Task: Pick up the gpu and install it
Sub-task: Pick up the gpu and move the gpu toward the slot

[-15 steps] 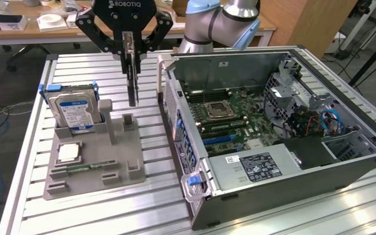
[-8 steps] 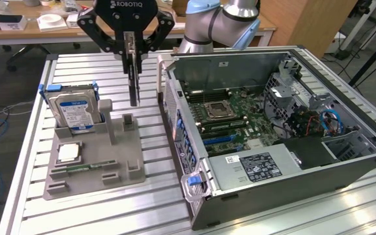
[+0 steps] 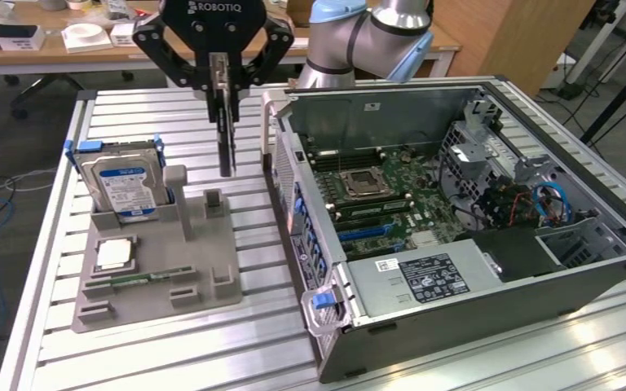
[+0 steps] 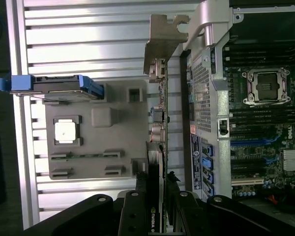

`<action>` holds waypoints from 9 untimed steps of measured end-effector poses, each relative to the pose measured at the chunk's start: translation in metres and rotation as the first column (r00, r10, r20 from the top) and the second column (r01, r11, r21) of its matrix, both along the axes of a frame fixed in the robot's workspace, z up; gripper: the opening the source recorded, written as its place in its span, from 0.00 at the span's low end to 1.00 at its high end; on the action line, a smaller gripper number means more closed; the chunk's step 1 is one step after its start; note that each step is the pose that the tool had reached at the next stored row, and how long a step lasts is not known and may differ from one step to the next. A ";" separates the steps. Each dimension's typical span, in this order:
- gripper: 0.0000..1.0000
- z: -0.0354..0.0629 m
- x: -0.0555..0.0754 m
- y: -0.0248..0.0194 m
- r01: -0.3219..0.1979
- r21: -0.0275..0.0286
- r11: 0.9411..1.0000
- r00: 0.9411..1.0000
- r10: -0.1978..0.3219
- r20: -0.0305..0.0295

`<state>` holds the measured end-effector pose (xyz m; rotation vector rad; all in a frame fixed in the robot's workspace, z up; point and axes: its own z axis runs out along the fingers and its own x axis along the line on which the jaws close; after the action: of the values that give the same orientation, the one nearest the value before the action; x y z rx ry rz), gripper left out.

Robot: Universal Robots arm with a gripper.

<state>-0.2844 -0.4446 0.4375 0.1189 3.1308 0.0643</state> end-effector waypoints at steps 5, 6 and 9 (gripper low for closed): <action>0.26 0.0000 0.002 0.0000 0.000 0.000 1.000 1.000 0.000 0.000; 0.26 0.0000 0.002 0.0000 0.000 0.000 1.000 1.000 0.000 0.000; 0.26 -0.0001 0.003 0.0000 0.000 0.000 1.000 1.000 0.000 0.000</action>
<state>-0.2811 -0.4446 0.4374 0.1189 3.1308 0.0642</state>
